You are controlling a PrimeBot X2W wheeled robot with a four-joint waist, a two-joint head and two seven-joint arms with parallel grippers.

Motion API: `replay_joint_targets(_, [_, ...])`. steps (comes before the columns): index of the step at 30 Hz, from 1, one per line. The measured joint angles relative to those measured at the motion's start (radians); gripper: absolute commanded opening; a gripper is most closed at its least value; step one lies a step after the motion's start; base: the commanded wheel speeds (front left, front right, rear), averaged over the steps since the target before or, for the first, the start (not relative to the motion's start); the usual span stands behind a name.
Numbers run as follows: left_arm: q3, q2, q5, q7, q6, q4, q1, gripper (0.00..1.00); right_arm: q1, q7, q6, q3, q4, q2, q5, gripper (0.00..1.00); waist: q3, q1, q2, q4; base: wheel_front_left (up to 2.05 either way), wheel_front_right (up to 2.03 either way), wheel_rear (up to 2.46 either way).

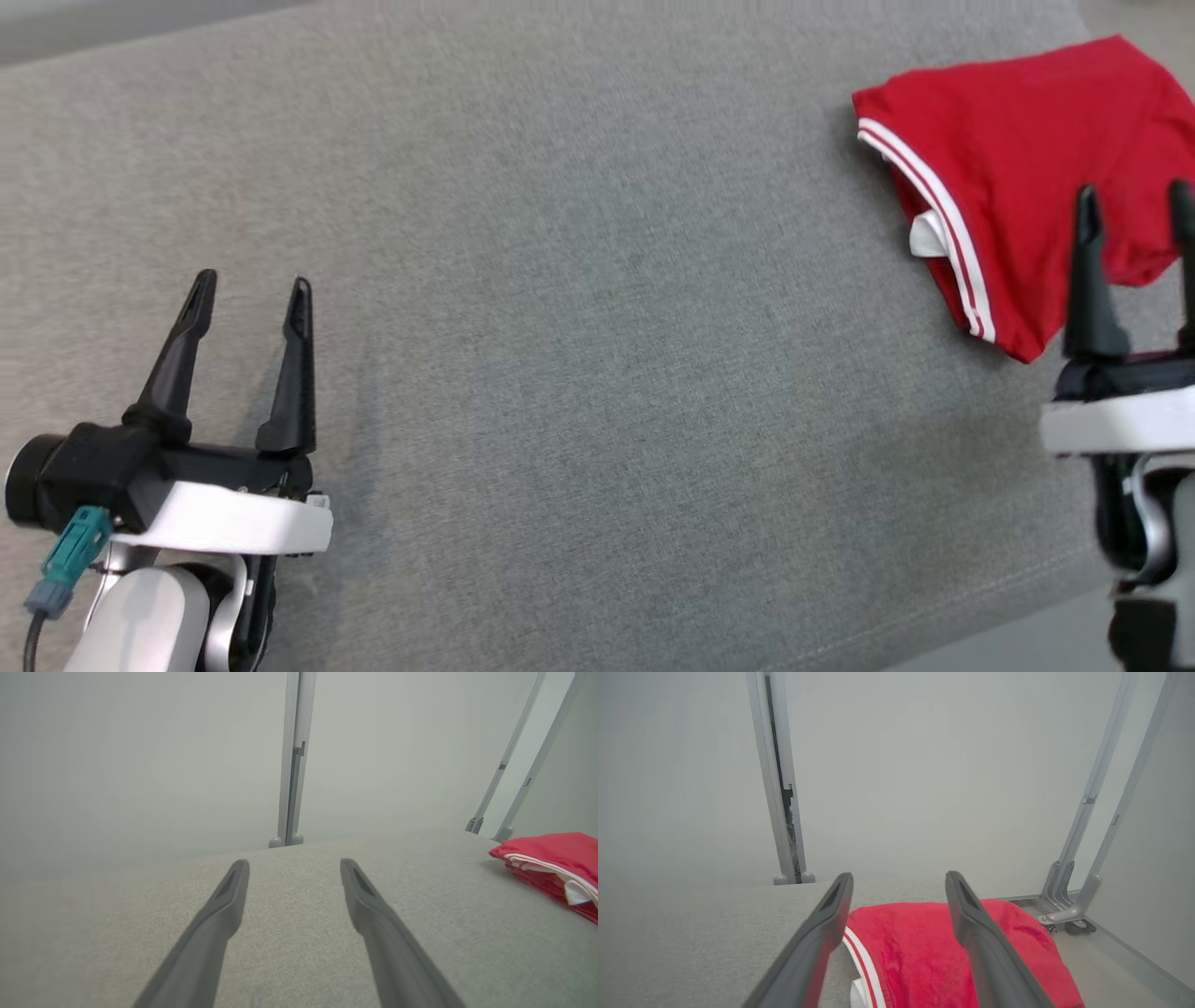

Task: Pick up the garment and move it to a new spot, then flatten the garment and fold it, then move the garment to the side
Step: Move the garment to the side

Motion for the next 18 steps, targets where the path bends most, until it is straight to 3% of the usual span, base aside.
replay_joint_targets(4, [0.025, -0.007, -0.016, -0.014, 0.019, -0.008, 0.039, 1.00, 0.115, 0.056, 0.000, 0.039, -0.166, 0.065, -0.031, 1.00, -0.068, 0.0000, 0.0000, 0.043, 0.00, 0.00, 0.00])
replay_joint_targets(8, [0.038, -0.012, -0.021, -0.023, 0.037, -0.007, 0.065, 1.00, 0.183, 0.091, 0.000, 0.059, -0.246, 0.091, -0.054, 1.00, -0.116, 0.0000, 0.0000, 0.088, 0.00, 0.00, 0.00])
replay_joint_targets(18, [0.043, -0.019, -0.038, -0.029, 0.053, 0.001, 0.159, 1.00, 0.312, 0.145, 0.000, 0.077, -0.263, 0.117, -0.077, 1.00, -0.242, 0.0000, 0.0000, 0.175, 0.00, 0.00, 0.00])
